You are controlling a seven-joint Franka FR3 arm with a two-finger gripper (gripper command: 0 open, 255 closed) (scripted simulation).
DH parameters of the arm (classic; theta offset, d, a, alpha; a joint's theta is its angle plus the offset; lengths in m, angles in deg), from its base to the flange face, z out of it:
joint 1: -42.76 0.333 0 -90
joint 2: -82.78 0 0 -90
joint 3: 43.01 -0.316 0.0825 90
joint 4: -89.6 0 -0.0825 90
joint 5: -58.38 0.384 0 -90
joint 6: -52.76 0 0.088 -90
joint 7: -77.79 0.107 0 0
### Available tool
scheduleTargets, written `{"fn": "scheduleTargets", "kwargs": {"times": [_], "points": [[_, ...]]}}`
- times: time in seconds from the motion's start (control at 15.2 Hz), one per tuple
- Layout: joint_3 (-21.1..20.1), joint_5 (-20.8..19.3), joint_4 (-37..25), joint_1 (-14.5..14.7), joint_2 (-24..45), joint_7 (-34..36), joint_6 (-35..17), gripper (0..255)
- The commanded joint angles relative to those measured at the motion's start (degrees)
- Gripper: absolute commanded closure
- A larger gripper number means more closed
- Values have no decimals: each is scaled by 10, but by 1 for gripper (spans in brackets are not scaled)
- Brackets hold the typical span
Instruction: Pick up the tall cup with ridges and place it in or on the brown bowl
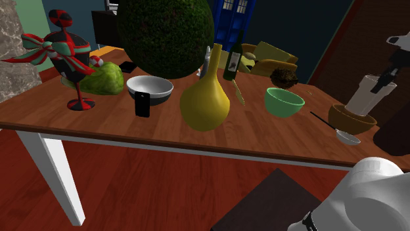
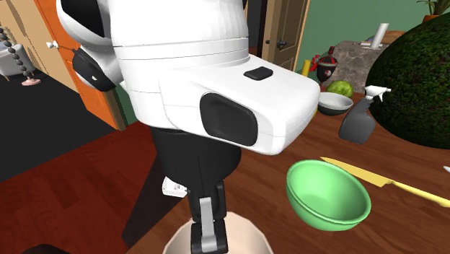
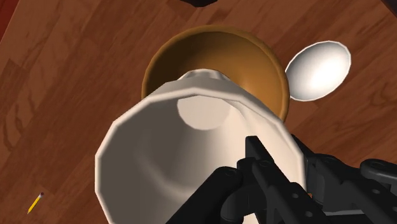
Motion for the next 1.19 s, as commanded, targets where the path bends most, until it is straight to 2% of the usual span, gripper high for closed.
{"fn": "scheduleTargets", "kwargs": {"times": [0.0,0.33,0.59,1.12], "points": [[0,0,0,0,0,0,0,0],[0,0,0,0,0,0,0,0],[-7,19,-89,15,29,-18,65,0],[-7,19,-89,15,29,-18,65,0]]}}
